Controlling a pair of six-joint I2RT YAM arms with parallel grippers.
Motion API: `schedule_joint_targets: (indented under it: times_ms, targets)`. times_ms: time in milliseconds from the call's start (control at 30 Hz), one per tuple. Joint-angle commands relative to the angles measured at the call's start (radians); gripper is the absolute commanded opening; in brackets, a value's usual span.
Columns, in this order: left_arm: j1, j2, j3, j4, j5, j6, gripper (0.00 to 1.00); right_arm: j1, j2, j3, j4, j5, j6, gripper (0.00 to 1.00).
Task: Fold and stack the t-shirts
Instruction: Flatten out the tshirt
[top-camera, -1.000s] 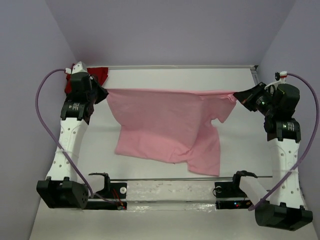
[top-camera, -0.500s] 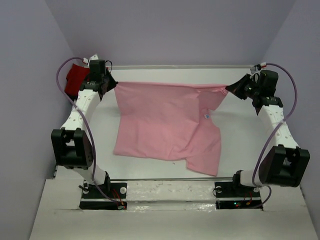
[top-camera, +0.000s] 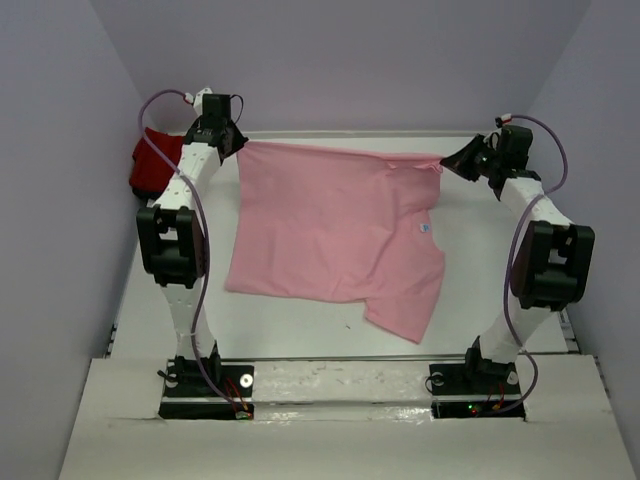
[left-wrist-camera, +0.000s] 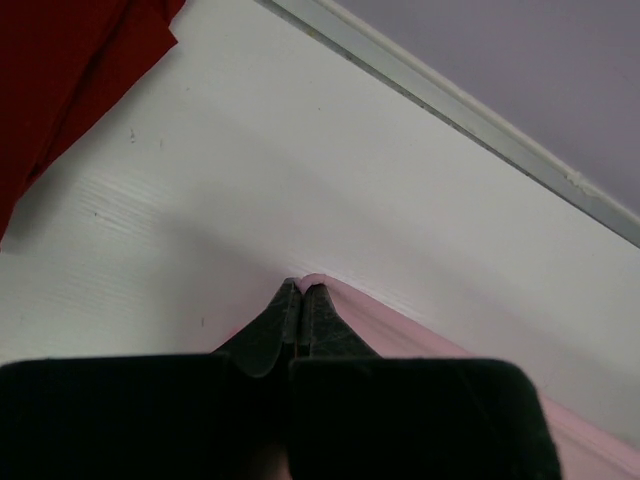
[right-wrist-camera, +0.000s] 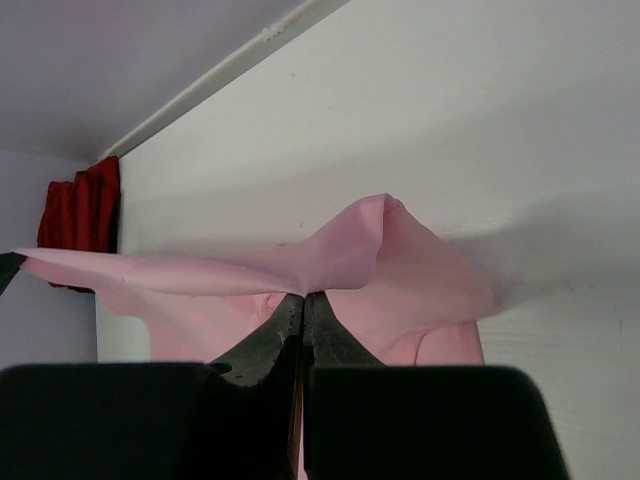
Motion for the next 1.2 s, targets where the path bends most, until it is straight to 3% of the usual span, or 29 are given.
schedule_joint_targets:
  times_ms: [0,200,567,1167]
  targets:
    - [-0.003,0.079,0.127,-0.002,-0.13,0.021,0.0,-0.008,0.077,0.073,0.116,0.041,0.005,0.0]
    - [-0.014,0.192,0.207,0.002,-0.166,0.001,0.0,0.025,0.204,0.13,0.16,0.04,-0.001,0.0]
    - [-0.014,0.247,0.18,0.068,-0.172,0.013,0.0,0.034,0.346,0.193,0.2,0.035,-0.047,0.0]
    - [0.012,0.347,0.274,0.105,-0.18,0.074,0.0,0.034,0.544,0.401,0.195,0.037,-0.073,0.0]
